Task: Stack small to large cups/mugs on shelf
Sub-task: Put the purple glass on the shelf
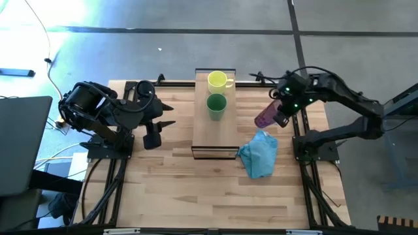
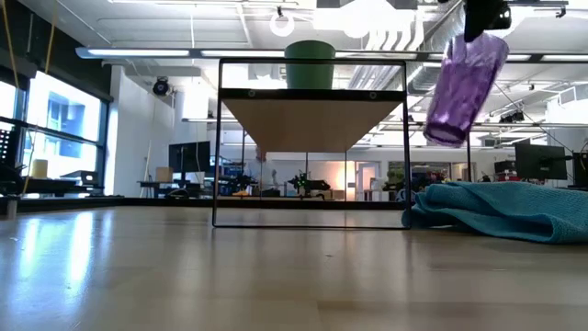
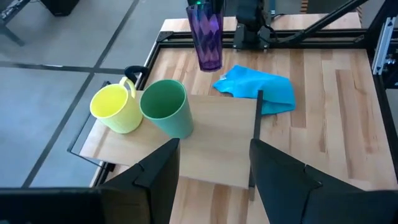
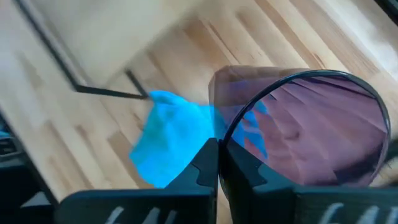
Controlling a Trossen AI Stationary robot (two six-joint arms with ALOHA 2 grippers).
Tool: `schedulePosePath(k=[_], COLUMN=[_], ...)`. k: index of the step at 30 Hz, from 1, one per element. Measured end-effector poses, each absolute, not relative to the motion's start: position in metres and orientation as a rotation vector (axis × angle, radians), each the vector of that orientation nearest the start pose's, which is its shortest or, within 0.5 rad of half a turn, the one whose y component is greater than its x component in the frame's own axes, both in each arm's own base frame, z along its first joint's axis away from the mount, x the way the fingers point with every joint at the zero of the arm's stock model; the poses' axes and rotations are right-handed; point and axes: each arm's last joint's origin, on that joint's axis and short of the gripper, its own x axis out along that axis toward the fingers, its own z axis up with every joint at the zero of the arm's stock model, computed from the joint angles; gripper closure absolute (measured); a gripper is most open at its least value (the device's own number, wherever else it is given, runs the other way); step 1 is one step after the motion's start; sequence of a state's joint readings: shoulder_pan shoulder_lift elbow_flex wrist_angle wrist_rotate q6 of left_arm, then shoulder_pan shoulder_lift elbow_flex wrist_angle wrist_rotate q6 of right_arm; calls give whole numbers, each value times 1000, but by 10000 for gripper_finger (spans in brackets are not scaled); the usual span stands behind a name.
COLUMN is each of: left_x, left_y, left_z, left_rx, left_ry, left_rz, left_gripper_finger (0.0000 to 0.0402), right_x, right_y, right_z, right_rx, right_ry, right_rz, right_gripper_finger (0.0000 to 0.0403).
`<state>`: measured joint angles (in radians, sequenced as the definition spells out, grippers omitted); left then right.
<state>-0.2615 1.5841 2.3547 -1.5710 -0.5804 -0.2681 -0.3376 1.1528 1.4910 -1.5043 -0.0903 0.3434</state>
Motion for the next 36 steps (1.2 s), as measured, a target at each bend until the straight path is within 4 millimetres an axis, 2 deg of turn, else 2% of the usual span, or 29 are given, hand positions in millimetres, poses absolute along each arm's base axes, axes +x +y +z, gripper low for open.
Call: schedulePosePath(k=[8, 15, 24, 31, 36], left_x=[220, 220, 220, 220, 220], left_y=[-42, -42, -42, -42, -42], left_z=[514, 514, 514, 515, 515], left_rx=[49, 28, 27, 31, 32], left_ry=[681, 677, 676, 672, 671], left_rz=[406, 414, 414, 425, 427], left_gripper_finger=[218, 218, 218, 218, 218], right_x=[153, 155, 164, 164, 171], right_y=[-35, -30, -22, -18, -14], right_z=[409, 413, 426, 433, 445], right_rx=[536, 522, 509, 496, 480], right_ry=[918, 871, 710, 641, 520], right_rz=[-292, -244, -91, -45, 60], right_gripper_finger=[403, 403, 403, 403, 403])
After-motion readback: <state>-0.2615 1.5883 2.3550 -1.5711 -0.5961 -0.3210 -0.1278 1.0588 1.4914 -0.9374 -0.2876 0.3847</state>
